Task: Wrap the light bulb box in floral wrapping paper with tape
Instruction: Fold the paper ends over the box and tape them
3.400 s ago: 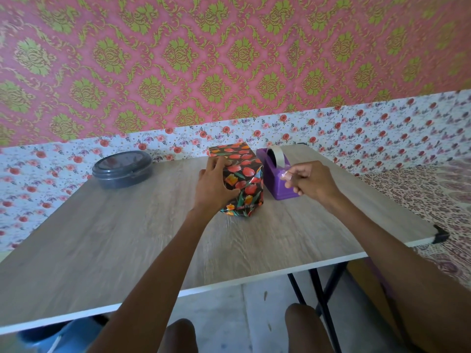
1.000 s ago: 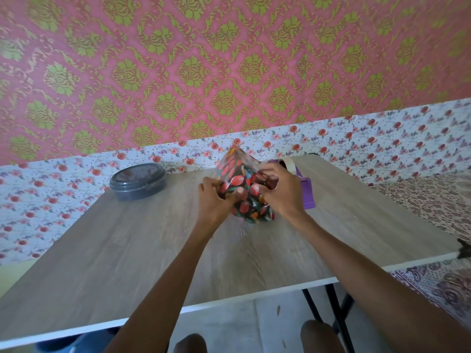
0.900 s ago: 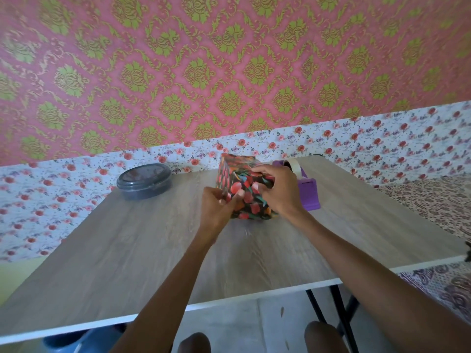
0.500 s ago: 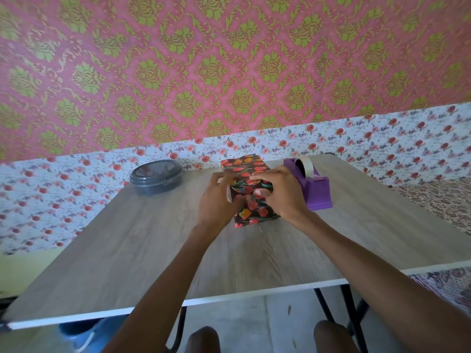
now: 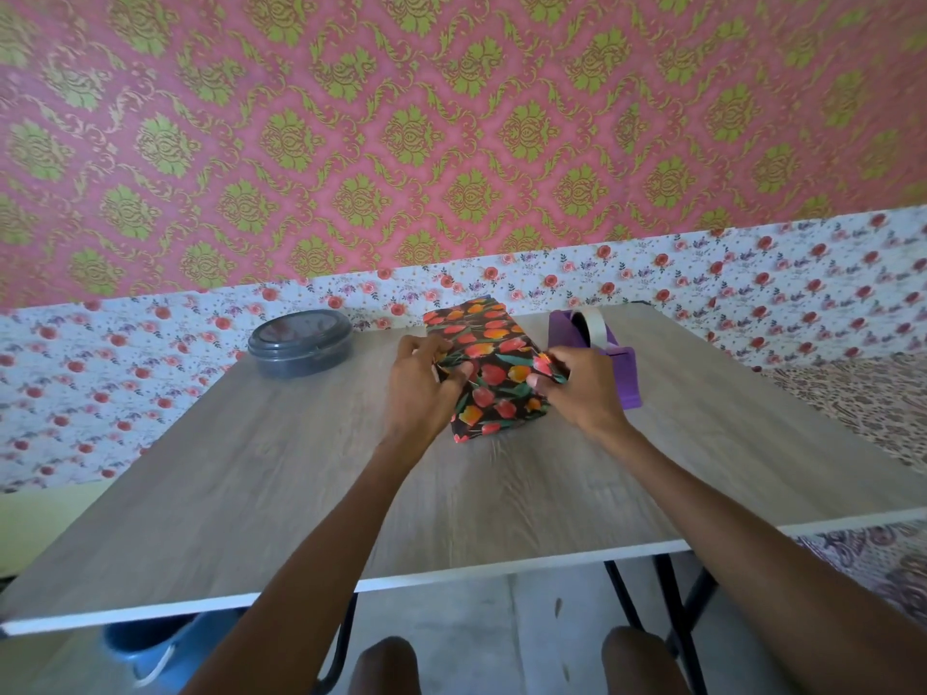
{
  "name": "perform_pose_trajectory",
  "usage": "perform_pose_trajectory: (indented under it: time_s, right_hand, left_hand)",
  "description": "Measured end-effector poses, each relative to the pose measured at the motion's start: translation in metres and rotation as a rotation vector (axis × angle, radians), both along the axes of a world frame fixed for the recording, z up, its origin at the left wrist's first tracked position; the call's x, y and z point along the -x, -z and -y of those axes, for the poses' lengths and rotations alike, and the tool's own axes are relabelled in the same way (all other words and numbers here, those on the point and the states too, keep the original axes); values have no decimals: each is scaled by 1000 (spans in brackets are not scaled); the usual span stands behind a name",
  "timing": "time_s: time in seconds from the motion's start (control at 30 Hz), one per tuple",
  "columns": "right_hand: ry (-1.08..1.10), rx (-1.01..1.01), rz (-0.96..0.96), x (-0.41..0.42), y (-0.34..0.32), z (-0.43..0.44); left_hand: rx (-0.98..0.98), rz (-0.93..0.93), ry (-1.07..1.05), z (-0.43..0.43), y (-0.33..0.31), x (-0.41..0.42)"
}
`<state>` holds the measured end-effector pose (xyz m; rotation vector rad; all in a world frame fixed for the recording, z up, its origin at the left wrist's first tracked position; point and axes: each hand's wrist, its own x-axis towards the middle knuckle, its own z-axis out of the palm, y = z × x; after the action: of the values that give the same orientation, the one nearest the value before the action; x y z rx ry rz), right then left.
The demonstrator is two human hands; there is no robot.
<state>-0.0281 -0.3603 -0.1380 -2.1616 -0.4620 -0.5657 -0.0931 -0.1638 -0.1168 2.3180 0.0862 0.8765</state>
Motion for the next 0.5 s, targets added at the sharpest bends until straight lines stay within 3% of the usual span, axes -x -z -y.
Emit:
perform_pose_trajectory:
  time_s: [0.1, 0.23, 0.4, 0.5]
  right_hand:
    - [4, -129, 85, 2, -18, -4]
    - [-76, -171, 185, 6, -40, -11]
    - [-240, -73, 232, 7, -43, -22]
    - [-380, 95, 285, 13, -46, -27]
  left_hand:
    - [23, -53, -36, 2, 4, 2]
    - [-87, -130, -41, -3, 1, 0]
    - [-133, -1, 229, -4, -27, 1]
    - [-161, -9, 255, -7, -25, -2]
